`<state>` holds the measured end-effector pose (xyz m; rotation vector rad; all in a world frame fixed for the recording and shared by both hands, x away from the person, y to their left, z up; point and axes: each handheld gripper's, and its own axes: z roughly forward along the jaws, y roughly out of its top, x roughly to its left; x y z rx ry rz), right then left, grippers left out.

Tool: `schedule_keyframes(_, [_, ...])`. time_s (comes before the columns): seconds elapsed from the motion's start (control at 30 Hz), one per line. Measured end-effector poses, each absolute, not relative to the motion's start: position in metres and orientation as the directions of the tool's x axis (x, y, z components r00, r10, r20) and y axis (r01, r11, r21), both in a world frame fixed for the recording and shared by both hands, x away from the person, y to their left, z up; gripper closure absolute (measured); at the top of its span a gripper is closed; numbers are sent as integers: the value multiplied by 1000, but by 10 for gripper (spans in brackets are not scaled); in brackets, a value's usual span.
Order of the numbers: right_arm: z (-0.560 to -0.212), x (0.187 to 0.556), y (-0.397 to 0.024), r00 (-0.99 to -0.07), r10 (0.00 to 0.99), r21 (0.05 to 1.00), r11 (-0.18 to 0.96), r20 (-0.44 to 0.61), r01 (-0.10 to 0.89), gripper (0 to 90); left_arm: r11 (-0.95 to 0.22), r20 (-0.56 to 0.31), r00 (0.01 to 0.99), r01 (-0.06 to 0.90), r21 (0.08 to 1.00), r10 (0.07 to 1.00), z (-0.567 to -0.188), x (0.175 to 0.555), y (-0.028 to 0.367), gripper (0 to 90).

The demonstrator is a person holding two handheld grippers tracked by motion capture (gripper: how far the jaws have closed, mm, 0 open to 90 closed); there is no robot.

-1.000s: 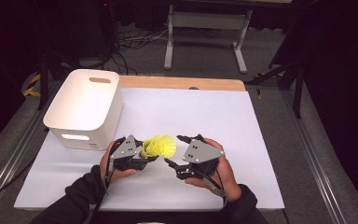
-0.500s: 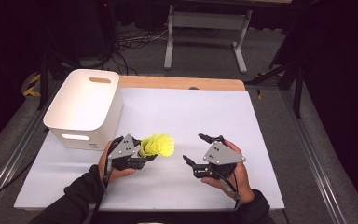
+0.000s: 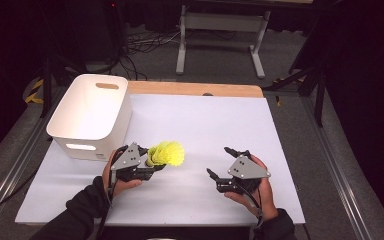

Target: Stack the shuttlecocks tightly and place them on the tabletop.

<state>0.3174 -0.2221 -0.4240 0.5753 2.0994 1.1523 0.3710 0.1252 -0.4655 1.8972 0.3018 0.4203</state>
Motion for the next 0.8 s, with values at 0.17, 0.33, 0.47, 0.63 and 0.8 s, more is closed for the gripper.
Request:
schedule_keyframes(0.17, [-433,316,-234,-669,663,855,513,-336,79,183,-355,146,902,9,935,407,-464,370,130,489])
schedule_keyframes(0.33, [-441,316,-244,-664,678,864,494,-317,92,181,-348,147,899,6,937,412,-463,367,136,488])
schedule_keyframes(0.47, [-447,316,-250,-661,684,866,489,-310,100,178,-342,150,893,4,940,424,-460,366,142,488])
schedule_keyframes(0.63, [-450,315,-255,-653,693,867,485,-305,110,156,-329,143,888,9,944,437,-458,365,148,487])
schedule_keyframes(0.8, [-454,316,-261,-653,705,879,461,-278,123,149,-311,144,880,4,950,453,-454,364,155,487])
